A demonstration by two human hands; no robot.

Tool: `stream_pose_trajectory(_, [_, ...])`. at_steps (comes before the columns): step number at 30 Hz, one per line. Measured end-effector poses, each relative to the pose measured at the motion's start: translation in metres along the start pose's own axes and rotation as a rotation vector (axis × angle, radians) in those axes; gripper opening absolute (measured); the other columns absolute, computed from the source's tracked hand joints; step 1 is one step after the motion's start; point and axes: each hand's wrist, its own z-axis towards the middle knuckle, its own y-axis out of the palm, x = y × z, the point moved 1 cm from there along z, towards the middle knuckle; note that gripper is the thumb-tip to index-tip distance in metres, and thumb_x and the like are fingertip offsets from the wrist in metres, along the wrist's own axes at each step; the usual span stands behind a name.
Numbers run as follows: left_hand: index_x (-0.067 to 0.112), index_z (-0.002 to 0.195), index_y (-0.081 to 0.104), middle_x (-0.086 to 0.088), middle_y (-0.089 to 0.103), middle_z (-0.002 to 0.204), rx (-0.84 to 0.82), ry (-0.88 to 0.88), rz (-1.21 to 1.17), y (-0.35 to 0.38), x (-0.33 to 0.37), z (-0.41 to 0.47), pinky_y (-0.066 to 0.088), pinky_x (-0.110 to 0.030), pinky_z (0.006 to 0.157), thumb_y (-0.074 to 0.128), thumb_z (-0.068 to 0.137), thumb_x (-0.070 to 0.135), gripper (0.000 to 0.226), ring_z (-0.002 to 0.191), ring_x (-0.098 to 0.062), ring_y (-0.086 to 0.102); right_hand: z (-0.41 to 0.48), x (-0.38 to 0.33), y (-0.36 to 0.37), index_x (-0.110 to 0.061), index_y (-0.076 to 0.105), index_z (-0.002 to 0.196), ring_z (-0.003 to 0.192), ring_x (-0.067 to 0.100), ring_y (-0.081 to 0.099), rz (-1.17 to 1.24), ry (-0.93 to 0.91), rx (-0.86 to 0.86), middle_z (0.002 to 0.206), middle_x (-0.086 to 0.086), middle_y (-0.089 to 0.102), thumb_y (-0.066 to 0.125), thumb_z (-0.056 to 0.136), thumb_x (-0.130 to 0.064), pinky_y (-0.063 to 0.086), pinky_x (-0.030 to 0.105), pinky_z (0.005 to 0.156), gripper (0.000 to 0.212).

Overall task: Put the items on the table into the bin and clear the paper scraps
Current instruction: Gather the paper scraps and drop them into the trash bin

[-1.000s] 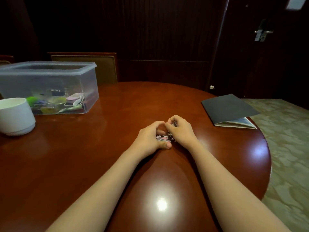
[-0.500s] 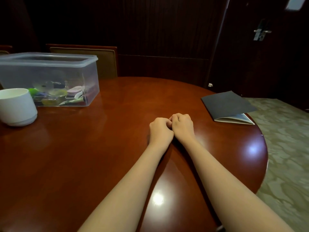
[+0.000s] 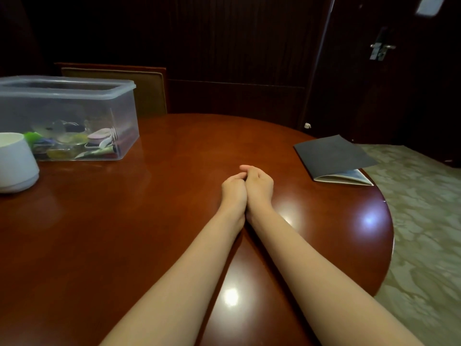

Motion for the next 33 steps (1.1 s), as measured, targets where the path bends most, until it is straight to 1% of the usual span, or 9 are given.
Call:
stream_pose_trajectory(3, [0.015,0.089,0.069,-0.008,0.069,0.1,0.023,-0.064,-0.209,0.005,-0.006,0.007,0.05,-0.038,0.095,0.037,0.094,0.018,0.032,0.098,-0.023,0.064,-0.002,-0.003,0.005,-0.019,0.062,0.08,0.079,0.012,0.059,0.079,-0.047,0.026,0.074,-0.009,0.059,0.038,0.099,-0.019,0.051,0.028,0.076,0.03])
stream_pose_trajectory(6, [0.019,0.073,0.065,-0.004,0.068,0.083,0.101,-0.009,-0.253,0.001,0.002,0.001,0.055,-0.035,0.078,0.039,0.093,0.019,0.033,0.08,-0.019,0.064,-0.004,-0.008,0.005,-0.019,0.06,0.07,0.058,0.006,0.056,0.206,-0.069,0.027,0.06,-0.006,0.058,0.042,0.098,-0.024,0.048,0.023,0.061,0.034])
stream_pose_trajectory(9, [0.015,0.064,0.057,-0.003,0.059,0.068,0.079,-0.085,-0.381,-0.001,0.004,0.001,0.048,-0.029,0.058,0.038,0.091,0.016,0.032,0.064,-0.017,0.057,-0.009,-0.015,0.005,-0.016,0.056,0.06,0.046,0.003,0.051,0.285,-0.084,-0.016,0.048,-0.007,0.055,0.044,0.097,-0.022,0.046,0.022,0.055,0.039])
stream_pose_trajectory(11, [0.015,0.062,0.054,-0.004,0.056,0.068,0.059,-0.148,-0.443,-0.003,0.002,0.003,0.048,-0.03,0.059,0.036,0.092,0.016,0.035,0.065,-0.018,0.056,-0.012,-0.019,0.007,-0.016,0.054,0.054,0.047,0.007,0.049,0.233,-0.169,-0.089,0.05,-0.004,0.055,0.044,0.095,-0.02,0.044,0.025,0.056,0.042])
stream_pose_trajectory(15, [0.013,0.072,0.059,-0.008,0.061,0.082,-0.022,-0.179,-0.559,-0.005,0.005,0.003,0.048,-0.041,0.09,0.032,0.096,0.021,0.037,0.085,-0.025,0.059,-0.018,-0.024,0.011,-0.019,0.055,0.054,0.054,0.007,0.051,0.107,-0.336,-0.175,0.054,-0.004,0.055,0.044,0.097,-0.021,0.043,0.022,0.059,0.044])
stream_pose_trajectory(22, [0.011,0.069,0.052,-0.006,0.051,0.071,-0.047,-0.225,-0.601,-0.006,0.013,-0.005,0.041,-0.027,0.064,0.036,0.09,0.016,0.027,0.066,-0.016,0.049,-0.016,-0.028,0.008,-0.024,0.056,0.053,0.059,0.015,0.051,0.233,-0.42,-0.108,0.054,-0.007,0.055,0.048,0.09,-0.019,0.043,0.033,0.059,0.038])
stream_pose_trajectory(27, [0.011,0.07,0.047,-0.006,0.05,0.072,-0.051,-0.251,-0.68,-0.005,0.014,-0.007,0.043,-0.027,0.065,0.036,0.089,0.012,0.022,0.068,-0.017,0.05,-0.017,-0.028,0.006,-0.019,0.058,0.053,0.052,0.011,0.048,0.292,-0.374,-0.169,0.047,-0.008,0.052,0.044,0.074,-0.019,0.037,0.022,0.05,0.025])
stream_pose_trajectory(31, [0.01,0.074,0.049,-0.008,0.052,0.074,-0.077,-0.258,-0.766,-0.003,0.018,-0.012,0.044,-0.026,0.069,0.034,0.09,0.01,0.022,0.069,-0.018,0.051,-0.017,-0.029,0.004,-0.016,0.064,0.066,0.055,0.009,0.053,0.308,-0.313,-0.228,0.055,-0.003,0.058,0.043,0.086,-0.01,0.041,0.022,0.054,0.029])
stream_pose_trajectory(33, [0.009,0.074,0.049,-0.009,0.053,0.075,-0.059,-0.246,-0.791,-0.003,0.019,-0.012,0.047,-0.03,0.082,0.034,0.089,0.009,0.022,0.071,-0.02,0.053,-0.016,-0.029,0.005,-0.016,0.064,0.075,0.061,0.009,0.055,0.281,-0.296,-0.243,0.064,0.002,0.061,0.035,0.09,-0.002,0.044,0.023,0.058,0.036])
